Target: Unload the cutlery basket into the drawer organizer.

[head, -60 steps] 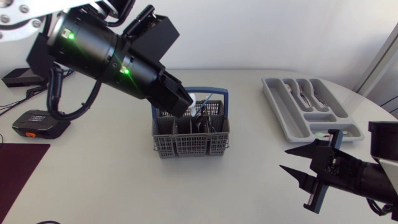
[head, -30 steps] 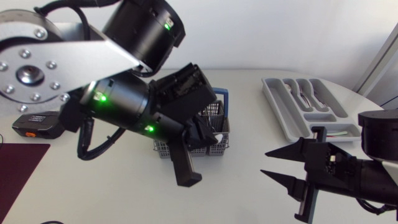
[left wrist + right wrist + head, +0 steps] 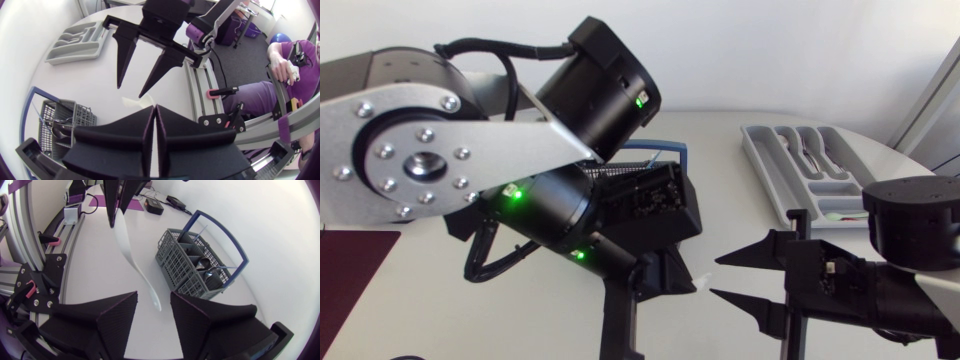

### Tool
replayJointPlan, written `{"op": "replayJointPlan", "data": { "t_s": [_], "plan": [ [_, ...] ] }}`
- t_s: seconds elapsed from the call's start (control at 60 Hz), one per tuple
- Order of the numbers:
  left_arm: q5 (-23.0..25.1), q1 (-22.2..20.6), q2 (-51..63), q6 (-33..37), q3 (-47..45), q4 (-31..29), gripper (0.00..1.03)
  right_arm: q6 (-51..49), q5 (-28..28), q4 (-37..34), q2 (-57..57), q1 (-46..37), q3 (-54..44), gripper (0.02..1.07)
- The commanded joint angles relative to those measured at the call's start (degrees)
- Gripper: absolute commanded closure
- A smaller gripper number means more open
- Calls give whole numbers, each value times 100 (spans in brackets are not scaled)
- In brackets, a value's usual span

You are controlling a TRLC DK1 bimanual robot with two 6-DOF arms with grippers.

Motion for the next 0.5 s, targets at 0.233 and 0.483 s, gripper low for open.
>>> {"op": "replayJointPlan", "data": {
  "t_s": [0.233, 0.483],
  "plan": [
    [375, -17, 143, 356, -130, -210, 100, 196, 140, -159, -4, 786, 182, 73],
    [683, 71, 143, 505, -104, -412, 100, 187, 158, -247, 14, 962, 182, 88]
  ]
}}
